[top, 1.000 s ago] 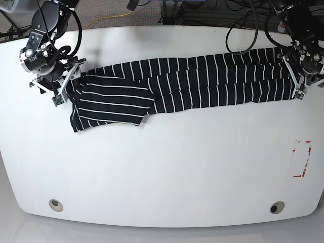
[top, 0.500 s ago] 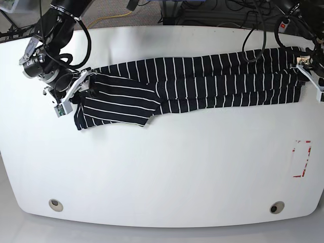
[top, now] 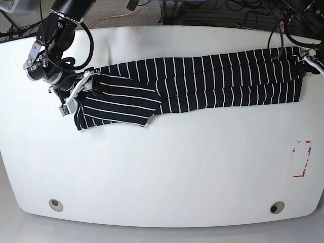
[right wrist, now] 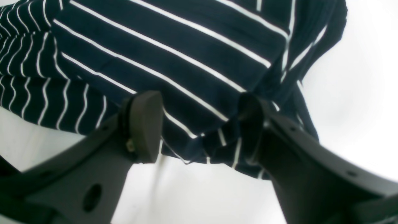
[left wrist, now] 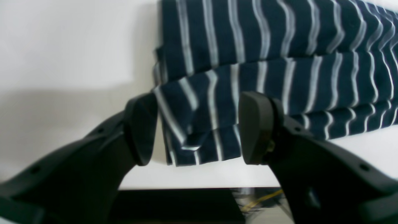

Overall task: Fold the T-shirt properly
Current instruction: 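Hold the folded strip ends with both grippers and straighten it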

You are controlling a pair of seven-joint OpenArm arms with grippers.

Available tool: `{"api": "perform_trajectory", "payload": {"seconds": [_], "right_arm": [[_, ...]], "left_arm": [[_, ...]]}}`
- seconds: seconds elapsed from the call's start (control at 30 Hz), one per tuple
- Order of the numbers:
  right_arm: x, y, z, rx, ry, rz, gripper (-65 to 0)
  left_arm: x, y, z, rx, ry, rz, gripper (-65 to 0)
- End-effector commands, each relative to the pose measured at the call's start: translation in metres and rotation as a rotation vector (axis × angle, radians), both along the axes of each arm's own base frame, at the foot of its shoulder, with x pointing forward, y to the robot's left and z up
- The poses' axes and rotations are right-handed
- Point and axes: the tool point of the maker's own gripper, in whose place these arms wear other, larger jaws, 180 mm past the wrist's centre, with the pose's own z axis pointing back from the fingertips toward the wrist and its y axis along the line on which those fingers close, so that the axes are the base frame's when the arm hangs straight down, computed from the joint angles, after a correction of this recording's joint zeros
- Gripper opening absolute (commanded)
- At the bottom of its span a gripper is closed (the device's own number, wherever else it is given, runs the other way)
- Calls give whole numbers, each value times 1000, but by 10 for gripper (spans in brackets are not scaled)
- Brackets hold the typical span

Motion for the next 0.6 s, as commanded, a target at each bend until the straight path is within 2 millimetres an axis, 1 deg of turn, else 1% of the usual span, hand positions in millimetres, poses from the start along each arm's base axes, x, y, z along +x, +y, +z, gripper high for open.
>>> {"api": "perform_trajectory", "payload": {"seconds": [0.0, 0.1, 0.17, 0.2, 0.27, 0.33, 0.37, 0.43, 0.57], "right_arm": [[11, -6, 10, -33, -40, -5, -285], [14, -10, 9, -62, -34, -14, -285], [16, -10, 11, -65, -42, -16, -285], [19, -7, 9, -58, -40, -7, -285], [19, -1, -1, -45, -10, 16, -285], [24, 1, -4, -28, -8, 16, -285], [24, 2, -7, -14, -3, 13, -285], [25, 4, -13, 4, 5, 9, -285], [25, 5, -15, 16, 6, 6, -285]], "left_arm": [[5, 17, 3, -1, -12, 33, -267], [5, 28, -2, -13, 12, 53, -265], [9, 31, -2, -24, 4, 59, -264], [11, 32, -3, -33, -5, 63, -250], [16, 35, -4, -45, -29, 75, -201], [17, 36, -9, -66, -35, 86, -175], [19, 35, -13, -77, -26, 78, -164], [25, 28, -20, -94, -15, 45, -164], [30, 19, -24, -99, -15, 14, -164]]}}
